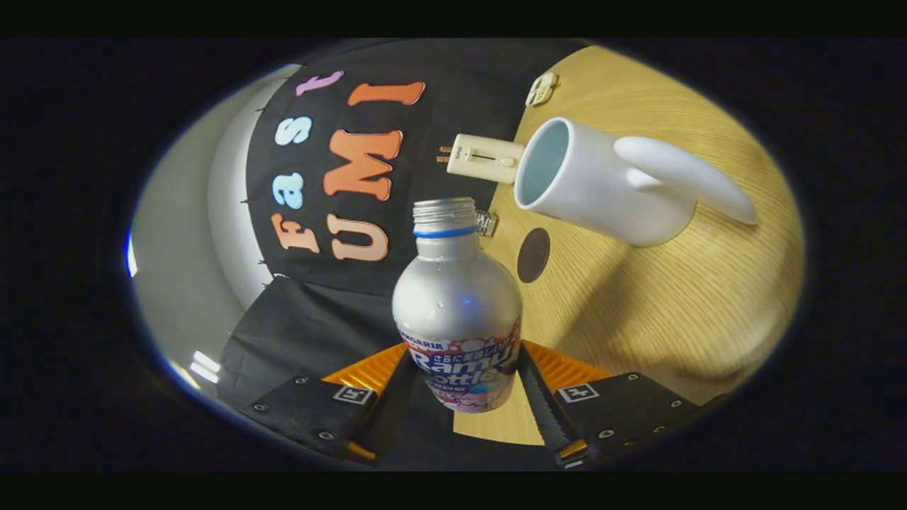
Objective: Take the bottle from table, then pour the juice into the cup, finally place the bottle on the coaster
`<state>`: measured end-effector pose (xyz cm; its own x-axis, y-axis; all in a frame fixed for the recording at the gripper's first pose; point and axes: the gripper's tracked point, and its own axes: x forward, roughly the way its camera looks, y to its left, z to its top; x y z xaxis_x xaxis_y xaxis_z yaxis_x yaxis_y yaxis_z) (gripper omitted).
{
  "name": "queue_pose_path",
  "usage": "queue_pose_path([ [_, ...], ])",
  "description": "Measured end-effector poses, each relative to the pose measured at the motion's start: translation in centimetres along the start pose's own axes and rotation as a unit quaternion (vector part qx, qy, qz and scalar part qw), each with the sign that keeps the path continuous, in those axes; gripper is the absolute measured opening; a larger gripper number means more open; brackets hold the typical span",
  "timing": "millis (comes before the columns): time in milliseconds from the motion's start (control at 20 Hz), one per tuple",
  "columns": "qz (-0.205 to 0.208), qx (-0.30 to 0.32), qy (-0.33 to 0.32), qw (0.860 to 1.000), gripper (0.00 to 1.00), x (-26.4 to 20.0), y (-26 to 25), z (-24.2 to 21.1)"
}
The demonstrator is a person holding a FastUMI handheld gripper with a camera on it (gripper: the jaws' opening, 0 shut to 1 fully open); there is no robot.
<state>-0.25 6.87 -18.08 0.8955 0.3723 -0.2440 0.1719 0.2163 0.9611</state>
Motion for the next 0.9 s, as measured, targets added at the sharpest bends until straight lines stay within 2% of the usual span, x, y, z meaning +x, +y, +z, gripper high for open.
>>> queue_pose_path([
  [550, 0.06, 0.09, 0.003, 0.994, 0.79, -0.5, 2.6, 1.2],
  [900, 0.075, 0.134, 0.007, 0.988, 0.77, -0.3, 3.3, 1.8],
])
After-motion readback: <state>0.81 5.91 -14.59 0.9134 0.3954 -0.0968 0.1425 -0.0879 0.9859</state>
